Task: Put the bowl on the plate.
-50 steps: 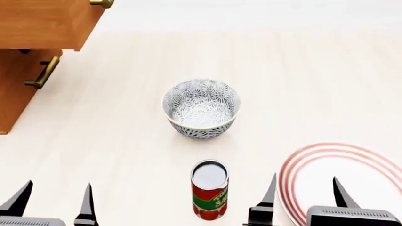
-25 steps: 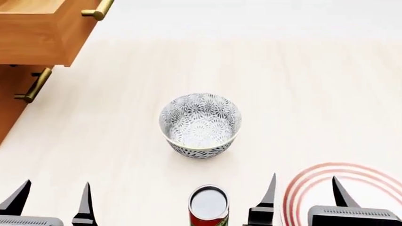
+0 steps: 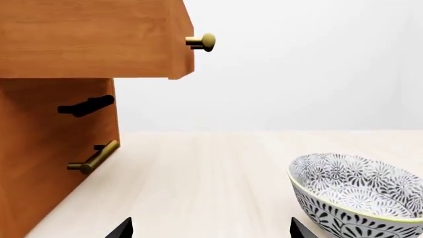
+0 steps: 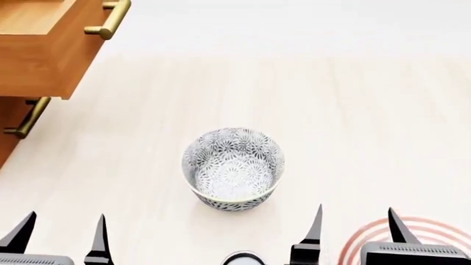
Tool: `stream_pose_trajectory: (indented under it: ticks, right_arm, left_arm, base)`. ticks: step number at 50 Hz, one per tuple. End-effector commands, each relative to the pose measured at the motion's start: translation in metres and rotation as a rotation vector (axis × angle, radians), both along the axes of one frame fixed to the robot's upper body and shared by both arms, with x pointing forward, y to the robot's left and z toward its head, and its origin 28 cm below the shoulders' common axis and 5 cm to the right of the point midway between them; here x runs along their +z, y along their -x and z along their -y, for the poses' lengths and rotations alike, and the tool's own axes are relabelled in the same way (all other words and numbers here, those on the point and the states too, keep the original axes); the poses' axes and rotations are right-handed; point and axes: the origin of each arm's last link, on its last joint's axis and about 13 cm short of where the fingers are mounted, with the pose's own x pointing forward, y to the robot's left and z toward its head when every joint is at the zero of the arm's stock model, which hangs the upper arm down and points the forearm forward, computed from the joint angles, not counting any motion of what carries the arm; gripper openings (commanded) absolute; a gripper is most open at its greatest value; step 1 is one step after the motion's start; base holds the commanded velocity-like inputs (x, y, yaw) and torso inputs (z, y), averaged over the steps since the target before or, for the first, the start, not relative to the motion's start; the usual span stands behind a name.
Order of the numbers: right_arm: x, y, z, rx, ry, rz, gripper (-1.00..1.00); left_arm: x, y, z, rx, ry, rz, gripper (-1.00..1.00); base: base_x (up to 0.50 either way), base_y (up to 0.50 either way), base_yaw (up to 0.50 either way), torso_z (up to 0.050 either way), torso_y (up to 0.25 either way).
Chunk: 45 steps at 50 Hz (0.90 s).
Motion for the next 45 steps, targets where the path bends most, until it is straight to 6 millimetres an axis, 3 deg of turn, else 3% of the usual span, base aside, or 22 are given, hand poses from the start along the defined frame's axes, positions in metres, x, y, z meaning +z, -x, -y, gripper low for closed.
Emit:
stream_pose_trajectory:
  ticks: [1, 24, 45]
  right_arm:
    - [-0.001, 0.0, -0.001, 0.006, -0.005, -0.005, 1.0]
    - [0.002, -0.002, 0.0, -0.028, -0.023, -0.048, 1.0]
    - [0.059, -0.014, -0.008, 0.117, 0.03, -0.157, 1.0]
  left_arm:
    - [-0.003, 0.0, 0.0, 0.002, 0.001, 0.001, 1.0]
    - [-0.007, 0.0, -0.002, 0.006, 0.004, 0.001, 1.0]
    - [-0.007, 0.002, -0.003, 0.013, 0.003, 0.005, 1.0]
  base:
    - [0.17, 0.0, 0.0, 0.0, 0.0]
    - [0.16, 0.0, 0.0, 0.0, 0.0]
    - [0.0, 0.0, 0.0, 0.0, 0.0]
